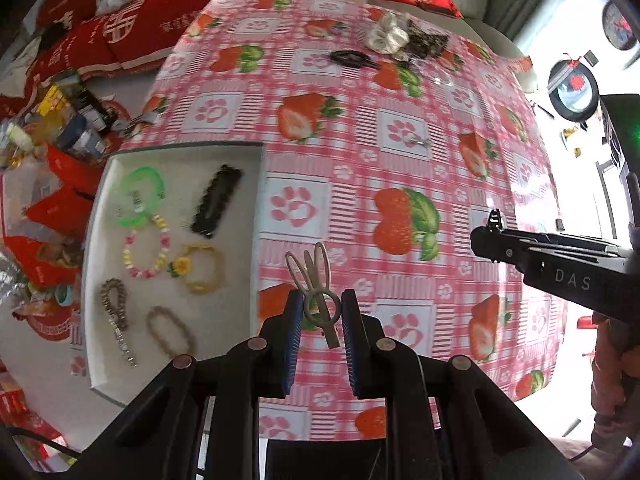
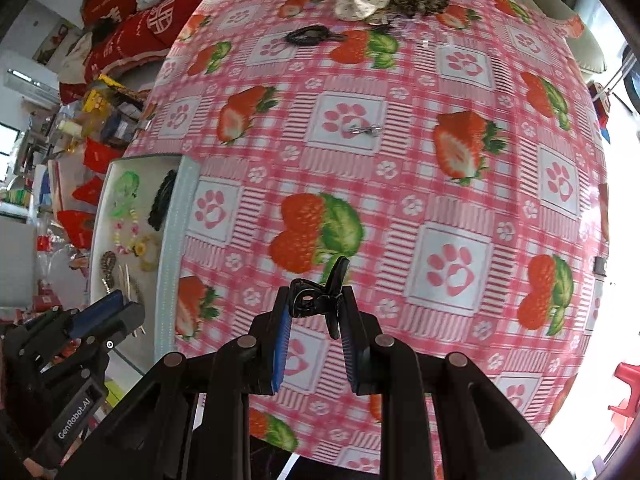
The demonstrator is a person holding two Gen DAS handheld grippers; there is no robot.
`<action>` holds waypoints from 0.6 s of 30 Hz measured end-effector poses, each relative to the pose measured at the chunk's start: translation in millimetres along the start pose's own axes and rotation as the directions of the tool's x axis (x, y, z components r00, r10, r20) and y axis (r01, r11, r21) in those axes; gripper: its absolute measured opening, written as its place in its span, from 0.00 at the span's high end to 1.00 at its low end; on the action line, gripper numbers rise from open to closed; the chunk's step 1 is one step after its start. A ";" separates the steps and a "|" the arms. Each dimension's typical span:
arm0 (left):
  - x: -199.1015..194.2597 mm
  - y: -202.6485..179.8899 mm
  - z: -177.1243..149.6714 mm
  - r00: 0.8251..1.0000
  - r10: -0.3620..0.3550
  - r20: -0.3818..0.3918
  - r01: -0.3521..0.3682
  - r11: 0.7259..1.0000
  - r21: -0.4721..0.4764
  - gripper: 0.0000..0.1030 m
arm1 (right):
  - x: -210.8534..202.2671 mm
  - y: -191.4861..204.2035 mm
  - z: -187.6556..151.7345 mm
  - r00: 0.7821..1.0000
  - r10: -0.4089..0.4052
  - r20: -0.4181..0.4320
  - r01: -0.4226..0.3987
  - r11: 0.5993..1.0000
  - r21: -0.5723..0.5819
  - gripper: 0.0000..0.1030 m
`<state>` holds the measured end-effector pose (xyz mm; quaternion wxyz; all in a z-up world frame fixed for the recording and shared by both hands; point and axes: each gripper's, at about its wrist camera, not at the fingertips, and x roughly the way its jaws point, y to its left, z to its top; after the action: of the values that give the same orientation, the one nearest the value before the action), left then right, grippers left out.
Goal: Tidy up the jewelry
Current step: 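Carry both clips into the white tray while both tools open to release them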
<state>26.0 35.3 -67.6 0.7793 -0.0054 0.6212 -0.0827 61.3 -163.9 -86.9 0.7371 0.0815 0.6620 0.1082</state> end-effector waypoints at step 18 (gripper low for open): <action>-5.8 136.0 -65.7 0.996 0.075 -0.038 -0.081 0.976 -0.204 0.75 | 36.1 143.1 2.8 0.997 0.043 -0.061 -0.055 0.976 -0.210 0.76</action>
<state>-22.3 176.4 -92.2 0.7679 -0.0602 0.6377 0.0122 60.3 -16.4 -83.5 0.7199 0.0155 0.6650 0.1983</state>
